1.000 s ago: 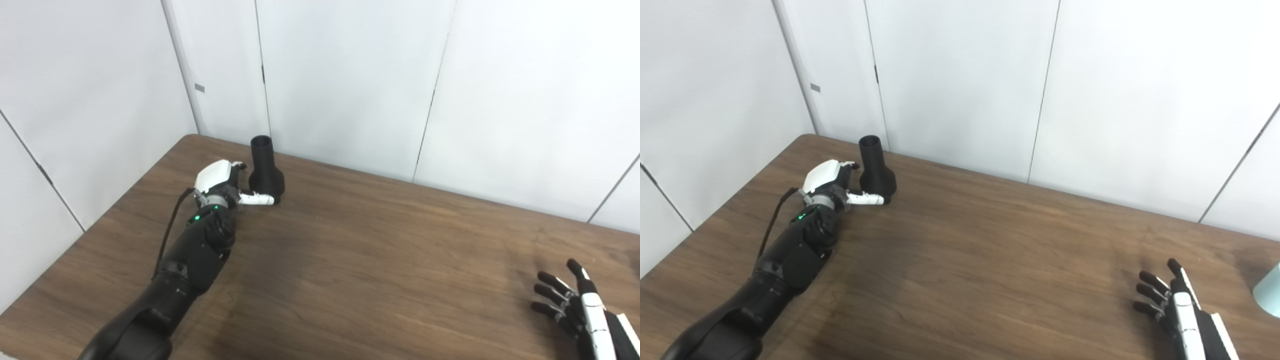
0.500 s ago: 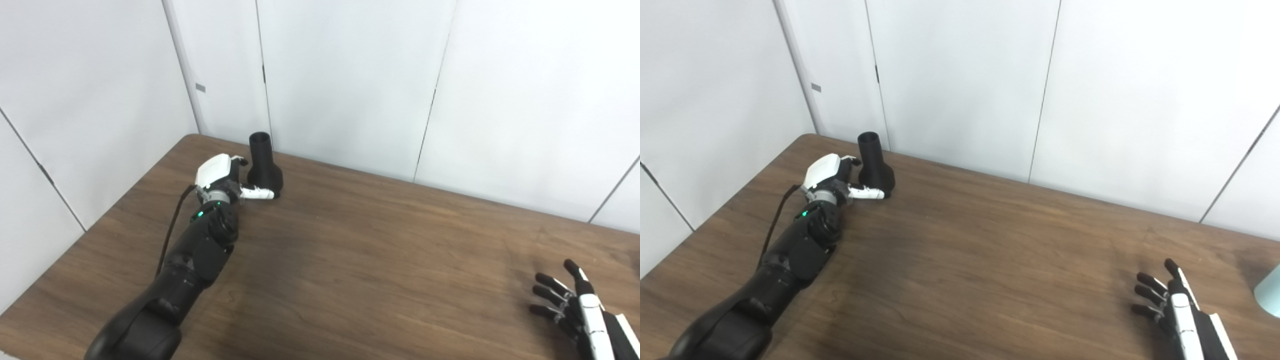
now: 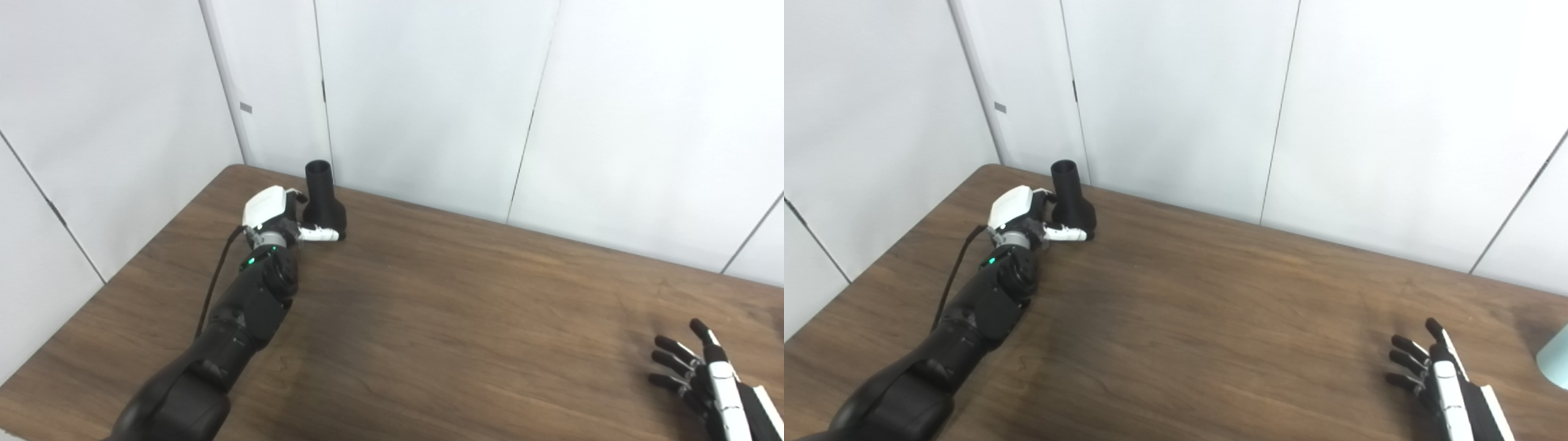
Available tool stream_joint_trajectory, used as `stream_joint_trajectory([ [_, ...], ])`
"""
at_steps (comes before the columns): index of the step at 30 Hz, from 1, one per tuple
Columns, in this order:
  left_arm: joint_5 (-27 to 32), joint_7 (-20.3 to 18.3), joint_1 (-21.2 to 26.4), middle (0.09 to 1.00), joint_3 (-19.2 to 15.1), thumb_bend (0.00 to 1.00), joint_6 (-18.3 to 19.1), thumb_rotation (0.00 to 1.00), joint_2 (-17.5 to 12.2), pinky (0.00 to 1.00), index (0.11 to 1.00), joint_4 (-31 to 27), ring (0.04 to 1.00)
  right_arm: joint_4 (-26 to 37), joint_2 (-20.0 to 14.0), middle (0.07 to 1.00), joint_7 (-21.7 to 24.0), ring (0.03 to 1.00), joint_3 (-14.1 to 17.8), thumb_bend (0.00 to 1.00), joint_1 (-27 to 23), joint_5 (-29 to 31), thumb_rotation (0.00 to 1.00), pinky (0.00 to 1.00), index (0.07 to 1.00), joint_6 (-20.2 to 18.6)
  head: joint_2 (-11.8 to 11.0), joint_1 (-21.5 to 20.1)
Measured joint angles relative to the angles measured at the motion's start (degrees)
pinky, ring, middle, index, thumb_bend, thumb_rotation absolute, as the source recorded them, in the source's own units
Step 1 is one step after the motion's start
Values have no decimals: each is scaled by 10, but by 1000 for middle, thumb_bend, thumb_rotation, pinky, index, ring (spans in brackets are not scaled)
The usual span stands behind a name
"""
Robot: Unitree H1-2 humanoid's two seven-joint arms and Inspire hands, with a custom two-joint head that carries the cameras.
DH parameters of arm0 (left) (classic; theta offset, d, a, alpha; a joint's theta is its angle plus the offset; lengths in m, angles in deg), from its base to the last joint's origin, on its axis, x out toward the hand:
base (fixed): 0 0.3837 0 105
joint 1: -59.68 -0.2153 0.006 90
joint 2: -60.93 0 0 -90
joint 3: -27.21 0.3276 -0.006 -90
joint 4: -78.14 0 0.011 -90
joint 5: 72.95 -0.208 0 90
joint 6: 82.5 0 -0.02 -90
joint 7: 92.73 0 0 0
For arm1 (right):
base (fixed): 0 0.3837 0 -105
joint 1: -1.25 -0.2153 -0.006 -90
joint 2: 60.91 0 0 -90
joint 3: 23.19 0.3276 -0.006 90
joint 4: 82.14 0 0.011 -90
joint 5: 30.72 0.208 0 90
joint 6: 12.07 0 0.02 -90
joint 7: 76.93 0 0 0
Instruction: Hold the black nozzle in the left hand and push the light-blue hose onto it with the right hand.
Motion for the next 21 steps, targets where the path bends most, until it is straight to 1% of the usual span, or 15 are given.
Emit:
stream_joint_trajectory([
  [9,1,-4,2,839,6,1000,1,273,2,1000,778,-2,892,3,0,805,0,793,0,320,0,0,1000,692,971,-4,3,-3],
  [13,5,-6,2,852,8,1000,6,267,2,1000,786,-2,900,2,0,798,0,793,-1,340,0,-2,1000,690,967,-2,4,-4],
  [16,8,-6,2,835,10,1000,7,254,2,1000,781,-3,892,2,0,802,0,808,-1,340,1,-2,1000,695,972,-1,4,-4],
  [19,9,-6,2,830,12,1000,7,243,2,1000,777,-5,895,2,0,799,0,789,-1,336,1,-2,1000,678,968,-1,4,-4],
  [21,10,-6,2,820,12,995,7,230,2,1000,771,-5,897,2,0,805,0,802,-1,333,1,-2,1000,698,969,-1,5,-4],
])
